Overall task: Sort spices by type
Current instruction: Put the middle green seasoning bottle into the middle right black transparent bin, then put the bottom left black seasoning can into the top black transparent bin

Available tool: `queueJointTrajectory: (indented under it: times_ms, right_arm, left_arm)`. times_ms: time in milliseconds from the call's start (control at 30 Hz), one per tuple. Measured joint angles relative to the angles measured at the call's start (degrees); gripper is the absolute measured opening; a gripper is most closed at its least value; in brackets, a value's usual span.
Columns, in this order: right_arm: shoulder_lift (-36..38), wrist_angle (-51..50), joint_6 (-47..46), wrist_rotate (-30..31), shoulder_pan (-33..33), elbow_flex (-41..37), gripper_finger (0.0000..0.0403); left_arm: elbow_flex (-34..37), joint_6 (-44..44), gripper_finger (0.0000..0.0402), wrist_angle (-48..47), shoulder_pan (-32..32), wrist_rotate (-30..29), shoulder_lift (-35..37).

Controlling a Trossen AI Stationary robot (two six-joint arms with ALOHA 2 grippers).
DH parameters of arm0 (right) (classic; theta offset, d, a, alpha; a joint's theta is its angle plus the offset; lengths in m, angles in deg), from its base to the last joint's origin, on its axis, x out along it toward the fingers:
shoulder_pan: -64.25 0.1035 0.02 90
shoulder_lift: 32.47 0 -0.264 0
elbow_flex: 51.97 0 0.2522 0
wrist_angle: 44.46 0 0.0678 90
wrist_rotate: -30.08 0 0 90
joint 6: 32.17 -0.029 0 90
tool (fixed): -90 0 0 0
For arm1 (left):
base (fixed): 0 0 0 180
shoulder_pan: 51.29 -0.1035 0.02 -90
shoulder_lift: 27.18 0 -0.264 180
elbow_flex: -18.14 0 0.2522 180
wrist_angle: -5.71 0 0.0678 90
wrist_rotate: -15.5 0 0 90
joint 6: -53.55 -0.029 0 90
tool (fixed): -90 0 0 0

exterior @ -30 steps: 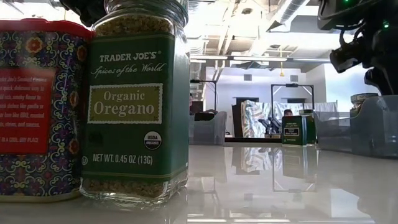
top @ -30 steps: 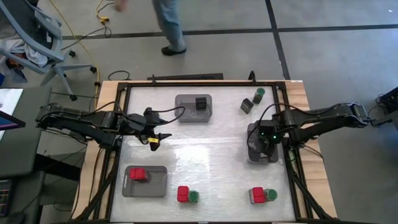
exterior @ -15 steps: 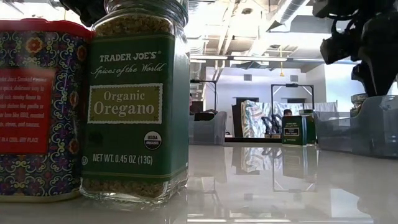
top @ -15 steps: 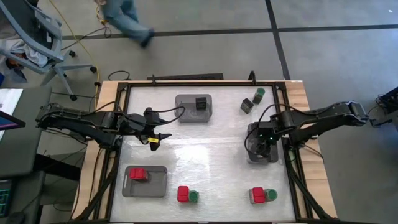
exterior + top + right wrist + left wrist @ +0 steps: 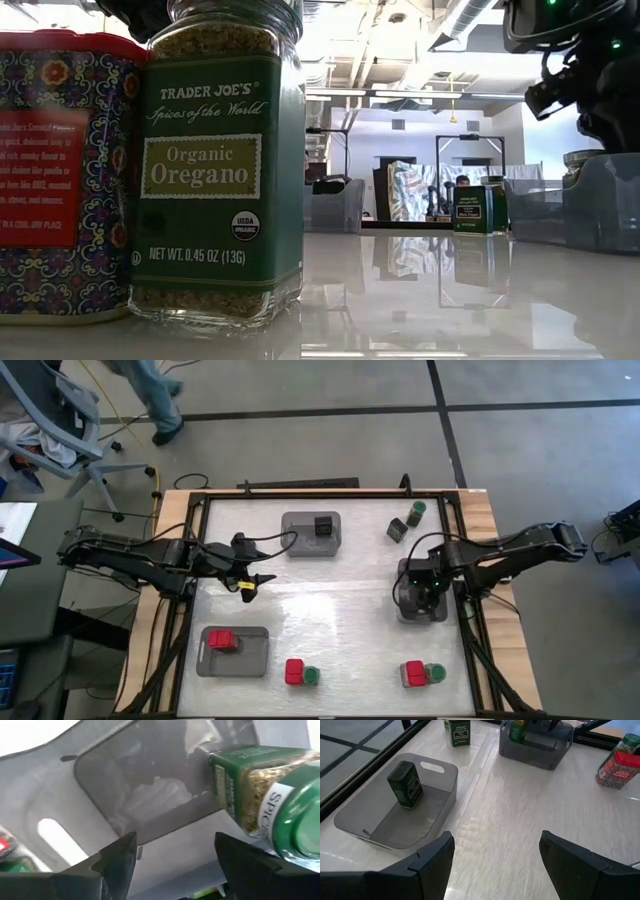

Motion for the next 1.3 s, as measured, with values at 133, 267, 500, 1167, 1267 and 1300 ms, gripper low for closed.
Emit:
queueJointTrajectory:
  times_ms: [133,267,500,1167,1267,1300]
  right_arm:
    - [0.08,-0.40,-0.22,2.18,0.00,0.00,0.0297]
    - [0.08,-0.40,-0.40,3.02,0.00,0.00,0.0297]
    - [0.08,-0.38,-0.40,3.02,0.00,0.00,0.0296]
    - [7.26,-0.24,-4.77,3.23,5.95,7.42,0.0290]
    - [10.81,4.18,-5.52,5.48,7.08,9.34,0.0290]
    - [12.02,6.16,-5.45,6.56,7.18,9.54,0.0290]
  left_arm:
    - [0.00,0.00,0.0279,-0.02,0.02,0.00,0.00]
    - [0.00,0.00,0.0279,-0.02,0.02,0.00,0.00]
    - [0.00,0.00,0.0279,-0.01,0.00,0.01,0.00]
    - [-0.01,0.00,0.0279,0.08,0.00,0.00,0.00]
    - [0.00,0.56,0.0279,0.61,-0.01,-0.02,0.00]
    - [0.00,1.45,0.0279,0.87,0.00,-0.34,-0.01]
